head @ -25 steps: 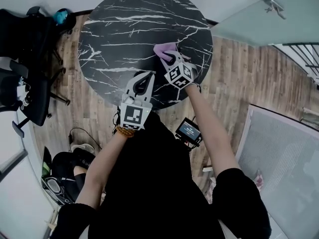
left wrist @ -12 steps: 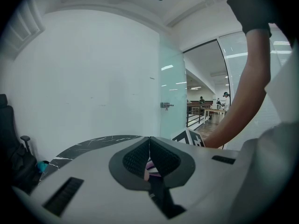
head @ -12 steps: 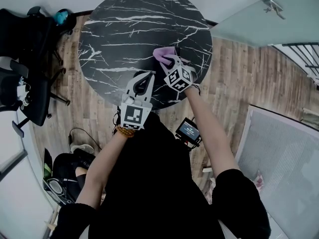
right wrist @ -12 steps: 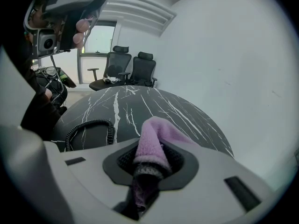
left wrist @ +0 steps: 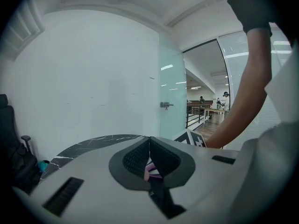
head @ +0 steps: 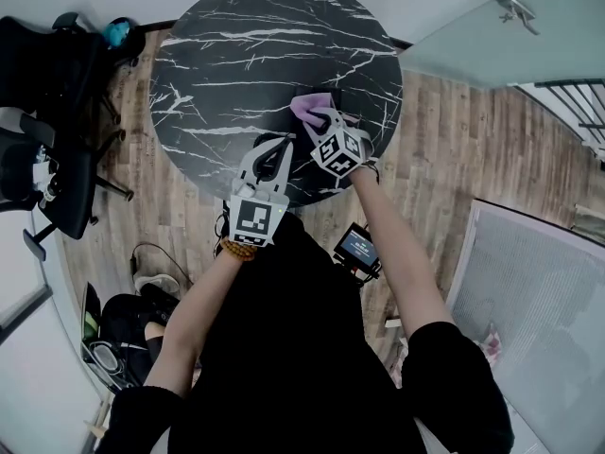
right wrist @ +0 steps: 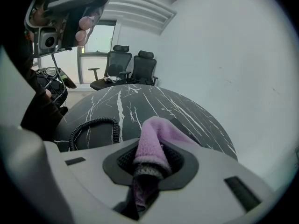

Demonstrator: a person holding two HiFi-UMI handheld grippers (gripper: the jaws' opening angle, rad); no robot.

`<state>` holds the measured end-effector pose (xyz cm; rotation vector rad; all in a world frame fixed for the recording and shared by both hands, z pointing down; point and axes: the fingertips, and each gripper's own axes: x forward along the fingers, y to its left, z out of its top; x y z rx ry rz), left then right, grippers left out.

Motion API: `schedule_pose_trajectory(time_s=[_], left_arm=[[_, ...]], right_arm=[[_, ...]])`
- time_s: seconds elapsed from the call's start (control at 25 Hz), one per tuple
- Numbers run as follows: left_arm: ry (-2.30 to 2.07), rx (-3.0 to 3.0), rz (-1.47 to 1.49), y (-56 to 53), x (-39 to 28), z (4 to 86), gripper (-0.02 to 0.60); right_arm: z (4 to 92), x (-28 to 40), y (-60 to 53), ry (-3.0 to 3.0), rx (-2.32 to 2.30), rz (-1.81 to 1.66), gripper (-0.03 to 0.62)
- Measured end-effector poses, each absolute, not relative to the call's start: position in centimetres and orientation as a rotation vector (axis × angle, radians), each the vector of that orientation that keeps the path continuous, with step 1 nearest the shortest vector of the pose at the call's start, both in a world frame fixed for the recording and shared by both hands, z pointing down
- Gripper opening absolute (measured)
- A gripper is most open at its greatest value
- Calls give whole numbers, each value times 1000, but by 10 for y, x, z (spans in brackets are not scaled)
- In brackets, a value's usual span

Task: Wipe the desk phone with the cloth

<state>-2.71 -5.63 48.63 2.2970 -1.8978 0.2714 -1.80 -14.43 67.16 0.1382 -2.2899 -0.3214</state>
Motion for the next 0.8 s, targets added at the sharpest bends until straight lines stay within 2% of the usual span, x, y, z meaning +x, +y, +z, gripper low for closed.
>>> schedule_pose_trajectory(time_s=[0.8], left_arm=[[-1898,2292,276,-47,-26,489,14]], right_arm=[[690,-4,-108,-2268,118,-267,83]])
